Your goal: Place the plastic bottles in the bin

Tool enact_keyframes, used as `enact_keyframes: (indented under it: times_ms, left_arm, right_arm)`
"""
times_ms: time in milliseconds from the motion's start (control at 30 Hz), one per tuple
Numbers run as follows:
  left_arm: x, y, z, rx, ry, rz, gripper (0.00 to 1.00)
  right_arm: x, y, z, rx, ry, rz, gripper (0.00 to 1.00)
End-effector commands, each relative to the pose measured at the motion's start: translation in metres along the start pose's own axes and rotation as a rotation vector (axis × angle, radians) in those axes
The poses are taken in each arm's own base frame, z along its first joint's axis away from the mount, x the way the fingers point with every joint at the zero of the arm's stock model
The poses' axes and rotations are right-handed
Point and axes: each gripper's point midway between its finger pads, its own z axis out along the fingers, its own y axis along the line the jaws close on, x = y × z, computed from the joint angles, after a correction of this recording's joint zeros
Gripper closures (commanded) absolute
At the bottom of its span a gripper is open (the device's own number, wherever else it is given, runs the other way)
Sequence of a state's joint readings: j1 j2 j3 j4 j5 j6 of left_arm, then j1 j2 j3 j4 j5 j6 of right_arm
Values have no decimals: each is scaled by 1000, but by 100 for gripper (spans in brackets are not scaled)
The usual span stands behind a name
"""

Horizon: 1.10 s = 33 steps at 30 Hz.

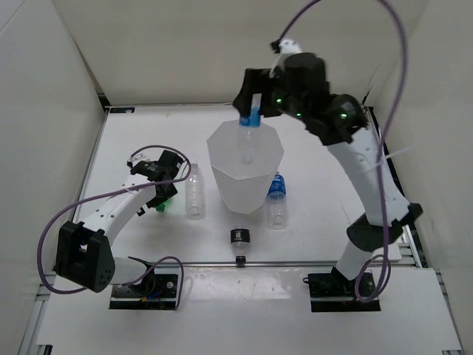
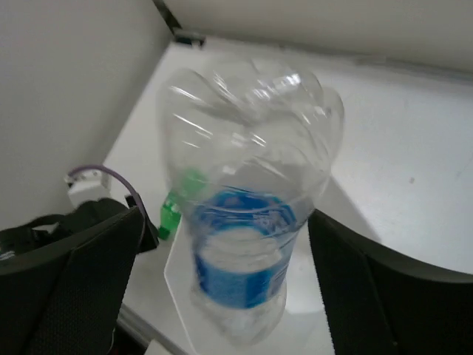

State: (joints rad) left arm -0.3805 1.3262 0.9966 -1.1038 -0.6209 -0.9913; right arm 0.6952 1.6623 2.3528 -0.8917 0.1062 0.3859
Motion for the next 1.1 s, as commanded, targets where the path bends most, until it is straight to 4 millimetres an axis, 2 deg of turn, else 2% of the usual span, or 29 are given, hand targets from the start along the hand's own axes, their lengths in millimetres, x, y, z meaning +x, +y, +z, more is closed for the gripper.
enact_keyframes:
  times_ms: [0, 33, 100, 133, 200, 233, 267, 367, 533, 700, 833, 900, 1000, 1033, 1067]
  left_arm:
    - [-24, -1, -2, -19, -90, -39, 0]
    - [-29, -2, -2, -18, -112, -32, 0]
    - [-37, -8, 1, -8, -146, -7, 0]
    - [-40, -13, 1, 9, -159, 0, 0]
    - [-36, -14, 9, 25, -162, 23, 0]
    - [-41, -25, 8, 82, -186, 22, 0]
    - [-31, -27, 15, 103, -167, 39, 0]
    - [-32, -38, 21, 168, -193, 20, 1]
    - [-25, -54, 44, 183, -166, 81, 1]
    - [-37, -72, 60, 165, -144, 86, 0]
    - [-44, -76, 80, 128, -116, 99, 2]
    - [-42, -78, 90, 121, -83, 97, 8]
    - [-46, -81, 89, 135, -74, 68, 37]
    - [-52, -81, 82, 152, -92, 39, 55]
    - [-53, -80, 79, 155, -91, 12, 59]
  right_arm:
    - [47, -19, 26, 151, 127, -82, 0]
    - [45, -17, 11, 151, 126, -86, 0]
    - [49, -20, -1, 154, 131, -78, 0]
    - [39, -20, -17, 149, 93, -81, 0]
    - [34, -24, -30, 164, 70, -80, 0]
    - [30, -24, -40, 157, 54, -86, 0]
    - [29, -24, -46, 156, 53, -86, 0]
    - [37, -22, -57, 135, 95, -89, 0]
    - [49, -17, -78, 96, 143, -54, 0]
    - [57, -13, -90, 63, 172, -43, 0]
    - [60, -15, -96, 68, 185, -44, 0]
    - [62, -17, -101, 71, 193, -45, 0]
    - [59, -18, -104, 78, 180, -45, 0]
    - [63, -21, -102, 93, 189, -48, 0]
    - [63, -22, -102, 93, 189, -48, 0]
